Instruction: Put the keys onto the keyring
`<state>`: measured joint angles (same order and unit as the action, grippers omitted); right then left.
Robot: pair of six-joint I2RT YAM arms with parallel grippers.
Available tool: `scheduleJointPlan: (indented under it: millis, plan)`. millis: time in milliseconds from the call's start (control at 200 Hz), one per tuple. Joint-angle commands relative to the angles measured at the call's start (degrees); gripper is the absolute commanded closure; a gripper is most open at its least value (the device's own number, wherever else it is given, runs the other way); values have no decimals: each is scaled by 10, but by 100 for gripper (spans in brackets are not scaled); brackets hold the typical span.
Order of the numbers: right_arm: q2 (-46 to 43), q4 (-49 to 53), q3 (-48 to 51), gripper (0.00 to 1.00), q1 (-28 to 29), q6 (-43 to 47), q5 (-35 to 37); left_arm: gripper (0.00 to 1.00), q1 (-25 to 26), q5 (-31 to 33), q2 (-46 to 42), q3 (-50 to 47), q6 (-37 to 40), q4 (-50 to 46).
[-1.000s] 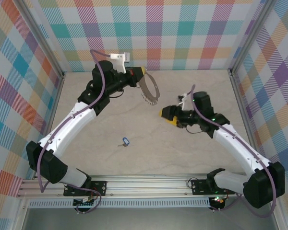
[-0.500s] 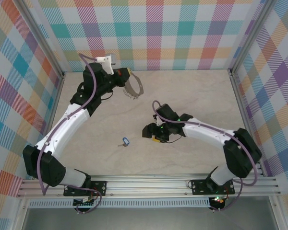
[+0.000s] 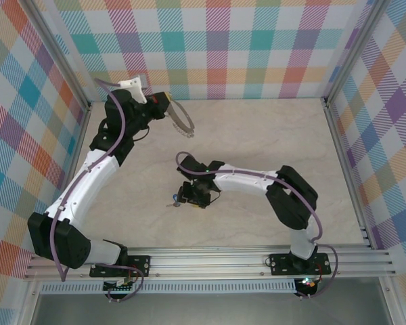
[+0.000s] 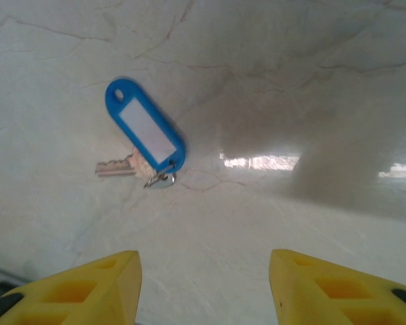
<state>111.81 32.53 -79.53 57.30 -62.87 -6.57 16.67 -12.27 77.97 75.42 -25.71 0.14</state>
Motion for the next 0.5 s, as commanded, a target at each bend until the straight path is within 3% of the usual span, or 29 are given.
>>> scheduleJointPlan:
  millis: [0,495]
  plan:
    - [31,50,-44,50,15,-53,39,100,-18,9,-11,-5,-20,57]
    - [97,73,-119,57,31,-86,65,100,-38,-22,-25,-32,-31,69]
